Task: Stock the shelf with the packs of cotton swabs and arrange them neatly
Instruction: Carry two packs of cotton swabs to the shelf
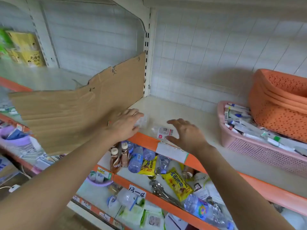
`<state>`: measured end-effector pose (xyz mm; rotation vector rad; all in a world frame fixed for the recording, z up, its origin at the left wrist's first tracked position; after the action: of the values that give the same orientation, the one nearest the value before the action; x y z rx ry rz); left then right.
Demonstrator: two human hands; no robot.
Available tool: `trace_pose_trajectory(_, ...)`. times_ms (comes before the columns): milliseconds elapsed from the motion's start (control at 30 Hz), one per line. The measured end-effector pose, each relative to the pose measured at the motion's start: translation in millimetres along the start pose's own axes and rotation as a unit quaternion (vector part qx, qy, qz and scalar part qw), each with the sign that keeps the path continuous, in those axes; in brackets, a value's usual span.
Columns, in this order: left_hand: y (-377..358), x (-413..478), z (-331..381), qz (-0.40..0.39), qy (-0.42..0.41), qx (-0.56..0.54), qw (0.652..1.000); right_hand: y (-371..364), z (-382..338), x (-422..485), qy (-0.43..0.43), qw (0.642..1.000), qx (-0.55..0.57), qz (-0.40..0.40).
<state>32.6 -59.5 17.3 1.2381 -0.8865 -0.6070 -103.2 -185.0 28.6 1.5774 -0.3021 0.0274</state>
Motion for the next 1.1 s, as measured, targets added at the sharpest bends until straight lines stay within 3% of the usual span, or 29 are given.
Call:
trace_pose_trajectory(133,-20,22,-7,-0.079,0.012,0.02,0.997,-23,-11,25,0.014,0.998,0.006,-0.054)
trace_pose_trajectory(233,-28,35,-9,-0.086,0.006,0.011,0.996,-35,-9,38,0.007,0.998,0.012,-0.067)
trace_pose_trajectory(467,-24,33,-11,-0.035,0.025,-0.021,0.999,-29,-4,36,-0.022,0.999,0.031,-0.025)
trace_pose_trajectory(600,2,13,-9,0.045,0.028,-0.076,0.996,-2,3,13,-0.06,0.996,0.058,0.043)
trace_pose_trajectory(767,36,-40,-1,0.152,-0.034,-0.101,0.983,23,4,-39,-0.098,0.986,0.086,0.106)
trace_pose_trajectory(933,37,-102,4,0.148,-0.051,-0.124,0.98,21,-8,-100,-0.115,0.979,0.103,0.136)
trace_pose_trajectory(1100,29,-161,7,0.137,-0.004,-0.103,0.985,-4,-19,-151,-0.129,0.972,0.15,0.123)
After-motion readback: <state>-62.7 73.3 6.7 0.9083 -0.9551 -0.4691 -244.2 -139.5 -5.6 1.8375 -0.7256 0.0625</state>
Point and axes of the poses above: each hand's wrist, its own x-axis towards the middle knuckle, its own y-axis out of the back of the hand, z = x × y, the point moved 7 cm from there along x, towards the middle knuckle, and after that the axes turned 5 degrees about y, right-handed, at the moved point
